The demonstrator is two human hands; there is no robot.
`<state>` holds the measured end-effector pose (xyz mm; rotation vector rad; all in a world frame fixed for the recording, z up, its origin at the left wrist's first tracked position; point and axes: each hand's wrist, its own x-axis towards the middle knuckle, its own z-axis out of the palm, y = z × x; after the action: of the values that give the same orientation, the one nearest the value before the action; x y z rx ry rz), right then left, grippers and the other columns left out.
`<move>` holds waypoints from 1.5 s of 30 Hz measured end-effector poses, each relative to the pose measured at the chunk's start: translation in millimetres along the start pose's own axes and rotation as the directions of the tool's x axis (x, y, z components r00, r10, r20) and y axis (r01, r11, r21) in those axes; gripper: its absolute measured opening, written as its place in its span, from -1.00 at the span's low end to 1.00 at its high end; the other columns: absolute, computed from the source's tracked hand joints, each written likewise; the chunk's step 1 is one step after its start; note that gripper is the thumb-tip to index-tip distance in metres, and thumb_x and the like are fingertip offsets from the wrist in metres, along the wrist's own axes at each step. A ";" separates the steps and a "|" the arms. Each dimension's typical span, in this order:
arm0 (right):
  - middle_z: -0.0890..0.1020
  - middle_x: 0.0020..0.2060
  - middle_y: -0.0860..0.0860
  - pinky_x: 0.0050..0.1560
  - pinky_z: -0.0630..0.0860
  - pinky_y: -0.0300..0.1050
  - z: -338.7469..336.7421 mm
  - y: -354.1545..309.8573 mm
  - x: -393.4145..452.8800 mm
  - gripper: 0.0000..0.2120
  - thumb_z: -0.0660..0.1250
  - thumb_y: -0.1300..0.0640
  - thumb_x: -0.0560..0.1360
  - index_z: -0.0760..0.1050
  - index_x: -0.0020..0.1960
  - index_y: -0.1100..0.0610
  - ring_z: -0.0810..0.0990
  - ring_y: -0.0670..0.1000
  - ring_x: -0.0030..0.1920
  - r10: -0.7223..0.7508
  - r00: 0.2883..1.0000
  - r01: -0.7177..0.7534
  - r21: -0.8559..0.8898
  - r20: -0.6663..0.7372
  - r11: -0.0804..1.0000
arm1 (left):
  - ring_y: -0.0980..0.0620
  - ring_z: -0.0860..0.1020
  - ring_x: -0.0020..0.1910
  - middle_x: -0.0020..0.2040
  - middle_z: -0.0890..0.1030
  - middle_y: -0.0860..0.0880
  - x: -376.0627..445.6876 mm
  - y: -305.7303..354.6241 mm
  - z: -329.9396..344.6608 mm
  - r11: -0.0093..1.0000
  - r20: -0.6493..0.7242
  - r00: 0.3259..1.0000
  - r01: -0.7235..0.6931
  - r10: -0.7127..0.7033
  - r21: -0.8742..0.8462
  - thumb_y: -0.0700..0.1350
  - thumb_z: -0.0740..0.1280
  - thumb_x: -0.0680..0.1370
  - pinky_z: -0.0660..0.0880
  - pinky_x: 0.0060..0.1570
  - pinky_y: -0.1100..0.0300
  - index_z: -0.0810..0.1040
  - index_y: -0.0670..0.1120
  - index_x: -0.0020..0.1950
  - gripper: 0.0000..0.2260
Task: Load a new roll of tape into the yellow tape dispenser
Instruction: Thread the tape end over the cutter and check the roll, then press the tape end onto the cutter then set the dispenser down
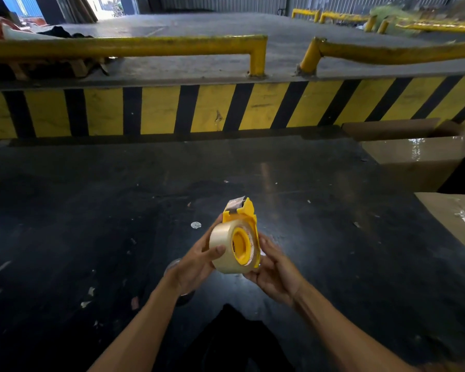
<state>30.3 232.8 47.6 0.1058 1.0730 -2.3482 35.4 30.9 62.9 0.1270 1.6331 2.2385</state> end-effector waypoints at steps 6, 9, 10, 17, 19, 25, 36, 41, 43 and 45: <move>0.55 0.29 0.14 -0.04 0.57 -0.03 -5.4 -6.3 -3.2 -0.61 0.20 0.11 0.63 0.36 0.46 -0.03 0.62 0.11 0.05 -0.020 0.989 0.026 -0.037 0.145 0.999 | -0.19 0.43 0.50 0.55 0.42 -0.10 -1.0 3.1 -20.7 0.998 0.044 0.997 0.057 -0.058 0.025 0.16 0.61 0.34 0.38 0.43 -0.33 0.22 0.13 0.61 -0.07; 0.61 0.23 0.10 -0.02 0.51 -0.03 -2.3 -8.3 -0.4 -0.57 0.30 0.15 0.57 0.43 0.41 -0.09 0.58 0.09 0.01 -0.051 0.995 0.059 -0.097 0.090 0.994 | -0.04 0.54 0.42 0.46 0.55 0.05 0.6 12.9 -26.1 0.995 -0.019 0.998 0.060 -0.058 0.077 0.21 0.64 0.27 0.52 0.31 -0.19 0.28 0.25 0.54 -0.09; 0.63 0.19 0.09 -0.04 0.51 -0.04 -1.6 -9.4 1.6 -0.54 0.35 0.17 0.53 0.45 0.39 -0.10 0.59 0.08 -0.03 -0.078 0.995 0.084 -0.117 0.054 0.990 | -0.02 0.57 0.39 0.43 0.58 0.06 0.5 16.2 -28.1 0.993 -0.036 0.998 0.058 -0.055 0.099 0.21 0.64 0.27 0.54 0.27 -0.11 0.29 0.29 0.53 -0.10; 0.46 -0.39 0.02 -0.16 0.43 0.00 -7.1 -9.6 21.6 -0.44 0.44 0.24 0.47 0.47 0.36 -0.20 0.43 0.01 -0.27 -0.348 0.930 0.281 -0.378 -0.122 0.882 | 0.01 0.53 -0.01 0.06 0.48 -0.08 12.3 28.7 -4.2 0.634 -0.239 0.899 -0.054 0.367 0.771 -0.18 0.40 0.60 0.52 0.14 0.12 0.33 0.35 0.45 -0.43; 0.53 -0.36 0.03 -0.14 0.48 0.05 -6.0 -6.6 25.2 -0.43 0.43 0.20 0.47 0.44 0.35 -0.29 0.47 0.05 -0.23 -0.403 0.911 0.320 -0.469 -0.088 0.823 | 0.10 0.50 -0.11 0.02 0.48 -0.04 16.8 25.5 18.6 0.534 -0.180 0.902 -0.064 0.393 0.843 -0.14 0.34 0.62 0.55 0.10 0.12 0.36 0.29 0.50 -0.48; 0.62 0.24 0.11 0.10 0.63 0.03 -0.3 4.1 25.8 -0.45 0.39 0.22 0.52 0.39 0.43 -0.14 0.66 0.10 0.15 -0.532 0.845 0.405 -0.592 -0.049 0.697 | 0.14 0.54 0.01 0.15 0.58 0.02 35.4 6.9 49.5 0.593 -0.205 0.907 -0.059 0.368 0.803 -0.15 0.25 0.67 0.38 -0.06 0.61 0.34 0.21 0.55 -0.52; 0.50 0.22 -0.06 0.06 0.59 -0.21 -5.2 22.6 19.6 -0.47 0.32 0.34 0.53 0.41 0.37 -0.12 0.53 -0.16 0.18 -0.616 0.788 0.412 -0.765 0.027 0.494 | 0.00 0.73 0.02 0.08 0.74 -0.07 42.7 -13.2 45.9 0.888 -0.455 0.828 -0.105 0.327 0.448 -0.11 0.44 0.51 0.67 0.08 -0.12 0.43 0.25 0.31 -0.55; 0.62 0.12 -0.08 0.12 0.58 -0.02 -9.1 10.0 18.5 -0.69 0.22 0.25 0.61 0.47 0.21 -0.12 0.61 -0.06 0.13 -0.609 0.793 0.409 -0.724 -0.020 0.555 | 0.00 0.73 -0.01 0.01 0.73 -0.10 36.0 -21.6 34.0 0.888 -0.417 0.832 -0.179 0.367 0.424 -0.32 0.36 0.60 0.67 0.03 0.02 0.39 0.23 0.30 -0.52; 0.64 0.11 0.02 0.10 0.59 0.06 -7.6 -14.5 24.2 -0.80 0.19 0.14 0.63 0.47 0.18 -0.10 0.63 0.04 0.13 -0.562 0.816 0.351 -0.657 -0.134 0.667 | 0.06 0.71 0.02 0.04 0.71 -0.04 32.2 -27.2 30.3 0.862 -0.386 0.831 -0.198 0.400 0.467 -0.33 0.35 0.60 0.65 0.06 0.07 0.38 0.24 0.30 -0.50; 0.64 0.11 0.10 0.08 0.56 0.08 -2.9 -42.2 33.1 -0.77 0.15 0.05 0.64 0.48 0.24 0.00 0.62 0.14 0.15 -0.458 0.862 0.263 -0.581 -0.216 0.770 | 0.07 0.70 0.06 0.09 0.69 0.01 29.8 -32.6 26.7 0.825 -0.365 0.822 -0.205 0.437 0.527 -0.32 0.35 0.60 0.65 0.10 0.03 0.36 0.24 0.33 -0.49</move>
<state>-19.7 242.4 64.7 0.1100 2.0644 -2.2995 23.0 73.8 37.0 -0.0215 2.5946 2.1696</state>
